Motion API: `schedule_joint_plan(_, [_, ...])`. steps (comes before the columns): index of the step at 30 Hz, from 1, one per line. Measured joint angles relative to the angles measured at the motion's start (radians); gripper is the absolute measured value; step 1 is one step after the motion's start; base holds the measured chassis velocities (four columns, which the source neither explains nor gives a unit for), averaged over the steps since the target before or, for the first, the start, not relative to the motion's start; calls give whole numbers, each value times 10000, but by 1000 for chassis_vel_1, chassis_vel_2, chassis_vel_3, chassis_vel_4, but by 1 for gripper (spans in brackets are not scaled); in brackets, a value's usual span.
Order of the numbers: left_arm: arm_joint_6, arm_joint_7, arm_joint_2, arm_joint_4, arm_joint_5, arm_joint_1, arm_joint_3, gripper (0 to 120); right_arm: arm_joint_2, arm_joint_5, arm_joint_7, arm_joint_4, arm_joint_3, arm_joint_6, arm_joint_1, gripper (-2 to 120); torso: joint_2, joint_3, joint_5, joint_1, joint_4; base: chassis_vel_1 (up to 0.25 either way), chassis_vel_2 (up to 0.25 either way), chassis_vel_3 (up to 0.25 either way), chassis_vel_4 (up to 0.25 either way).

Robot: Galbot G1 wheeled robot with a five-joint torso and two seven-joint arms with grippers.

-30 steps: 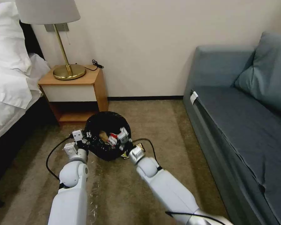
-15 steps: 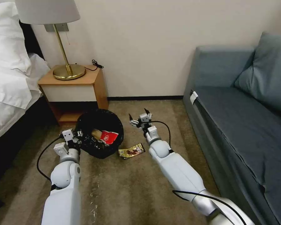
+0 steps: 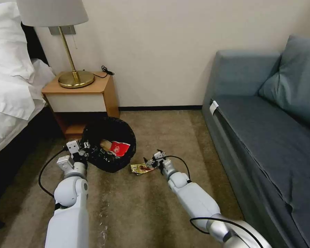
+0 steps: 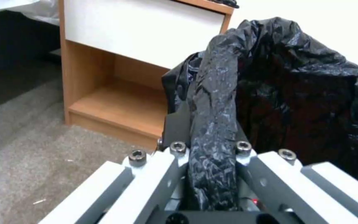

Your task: Pick up the trash bin, then pick up the garbage on the floor and place it into the trash bin.

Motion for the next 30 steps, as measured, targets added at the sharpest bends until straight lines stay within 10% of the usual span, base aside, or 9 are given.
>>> schedule_joint_plan(19, [14, -44, -170, -486, 232, 342, 72, 4, 509, -1224, -444, -1007, -273, 263, 134, 100, 0, 0, -1, 0, -1, 0, 0, 0, 0])
schedule_joint_plan(30, [-69, -35, -272, -825, 317, 543, 13, 4, 692, -4267, 2258, -2190, 412, 251, 202, 100, 0, 0, -1, 0, -3, 0, 0, 0, 0])
